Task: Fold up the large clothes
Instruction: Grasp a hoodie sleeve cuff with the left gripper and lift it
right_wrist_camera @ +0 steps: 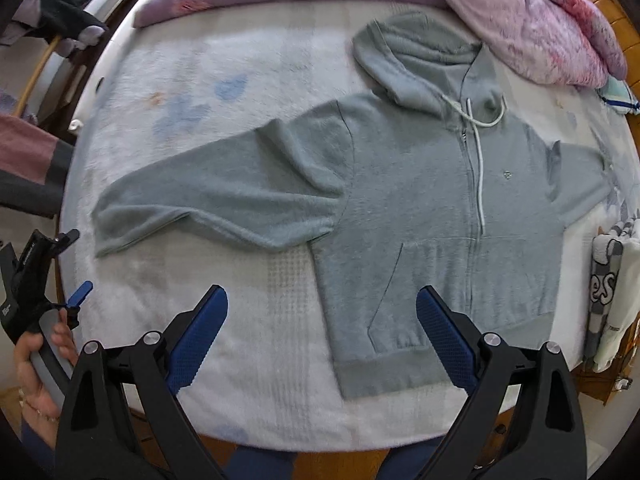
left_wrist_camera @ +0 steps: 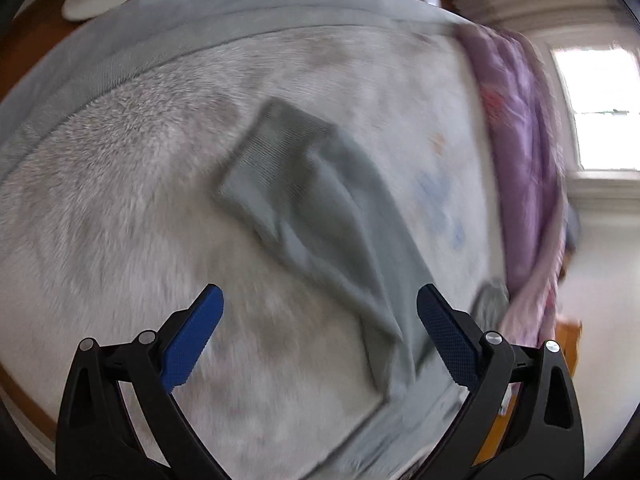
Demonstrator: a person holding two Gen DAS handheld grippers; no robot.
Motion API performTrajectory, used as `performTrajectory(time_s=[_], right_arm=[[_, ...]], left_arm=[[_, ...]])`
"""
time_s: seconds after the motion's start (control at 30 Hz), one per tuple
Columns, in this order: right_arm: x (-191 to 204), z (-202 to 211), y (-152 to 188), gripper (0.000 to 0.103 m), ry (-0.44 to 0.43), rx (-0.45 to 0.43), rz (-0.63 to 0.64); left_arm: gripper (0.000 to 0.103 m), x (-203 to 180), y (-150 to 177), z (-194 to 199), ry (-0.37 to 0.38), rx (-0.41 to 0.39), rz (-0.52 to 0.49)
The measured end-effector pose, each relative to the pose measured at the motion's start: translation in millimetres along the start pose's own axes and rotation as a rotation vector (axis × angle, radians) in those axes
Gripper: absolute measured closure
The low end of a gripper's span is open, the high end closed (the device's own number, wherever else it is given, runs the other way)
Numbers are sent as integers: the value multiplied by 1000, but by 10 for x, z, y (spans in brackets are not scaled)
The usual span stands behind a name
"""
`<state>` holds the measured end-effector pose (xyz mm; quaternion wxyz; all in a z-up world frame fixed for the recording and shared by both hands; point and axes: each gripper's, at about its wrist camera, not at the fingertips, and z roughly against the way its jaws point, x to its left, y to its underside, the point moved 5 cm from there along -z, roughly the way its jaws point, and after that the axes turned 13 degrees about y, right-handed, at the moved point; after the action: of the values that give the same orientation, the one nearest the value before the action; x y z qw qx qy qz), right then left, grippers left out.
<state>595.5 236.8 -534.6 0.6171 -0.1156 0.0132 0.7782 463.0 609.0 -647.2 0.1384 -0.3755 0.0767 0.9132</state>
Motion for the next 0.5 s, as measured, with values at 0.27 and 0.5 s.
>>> performTrajectory(time_s=[0.27, 0.5], right_arm=[[12, -713, -255, 11, -64, 48, -27], [-21, -1269, -463, 55, -181, 76, -54]], left_arm=[[60, 300, -275, -405, -101, -39, -19], [94, 185, -411, 168, -114, -155, -137]])
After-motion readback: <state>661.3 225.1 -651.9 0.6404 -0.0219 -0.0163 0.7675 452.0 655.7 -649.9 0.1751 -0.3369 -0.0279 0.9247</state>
